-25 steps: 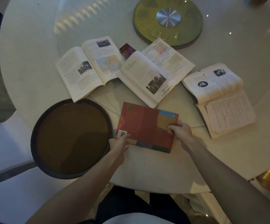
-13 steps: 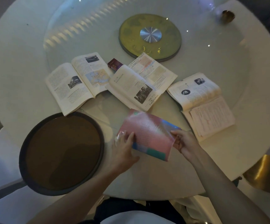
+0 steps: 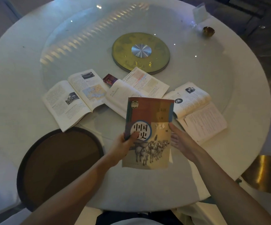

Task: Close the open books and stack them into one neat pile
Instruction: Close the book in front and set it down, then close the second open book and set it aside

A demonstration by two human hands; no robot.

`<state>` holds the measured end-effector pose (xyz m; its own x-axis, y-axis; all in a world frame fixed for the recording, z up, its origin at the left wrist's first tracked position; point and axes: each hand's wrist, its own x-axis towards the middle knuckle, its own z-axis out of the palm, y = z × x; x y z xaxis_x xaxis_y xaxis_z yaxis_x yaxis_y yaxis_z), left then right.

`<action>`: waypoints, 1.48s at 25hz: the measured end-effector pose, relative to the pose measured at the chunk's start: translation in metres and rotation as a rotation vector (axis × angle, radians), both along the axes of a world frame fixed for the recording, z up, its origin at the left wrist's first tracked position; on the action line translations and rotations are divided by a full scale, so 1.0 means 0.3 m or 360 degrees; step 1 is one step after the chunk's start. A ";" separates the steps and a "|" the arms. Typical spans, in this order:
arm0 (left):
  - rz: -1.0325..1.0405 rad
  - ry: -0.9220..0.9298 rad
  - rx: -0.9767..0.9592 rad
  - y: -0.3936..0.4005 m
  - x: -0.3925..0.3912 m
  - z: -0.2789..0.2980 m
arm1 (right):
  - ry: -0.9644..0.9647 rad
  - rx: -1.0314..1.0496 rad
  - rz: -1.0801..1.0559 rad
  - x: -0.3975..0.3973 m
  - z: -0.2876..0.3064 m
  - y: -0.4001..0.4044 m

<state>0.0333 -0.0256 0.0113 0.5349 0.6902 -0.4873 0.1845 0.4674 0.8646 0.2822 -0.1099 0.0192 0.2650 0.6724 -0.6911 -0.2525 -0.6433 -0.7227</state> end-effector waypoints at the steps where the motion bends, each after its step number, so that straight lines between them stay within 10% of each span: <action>1: -0.0003 -0.0030 -0.0063 0.005 -0.009 0.002 | 0.0101 0.0001 0.0000 -0.017 -0.020 -0.012; 13: 0.0233 0.0660 -0.0232 0.034 0.019 -0.280 | -0.0438 -0.0367 -0.0189 -0.145 -0.300 0.048; 37: -0.0064 0.1241 0.0807 0.234 0.284 -0.245 | -0.1127 -0.0178 0.0022 0.081 -0.258 0.120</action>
<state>0.1184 0.0446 -0.0622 0.2112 0.9071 -0.3641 0.8072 0.0483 0.5884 0.3065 -0.0739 -0.0581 0.6676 0.6140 -0.4212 0.2614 -0.7229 -0.6396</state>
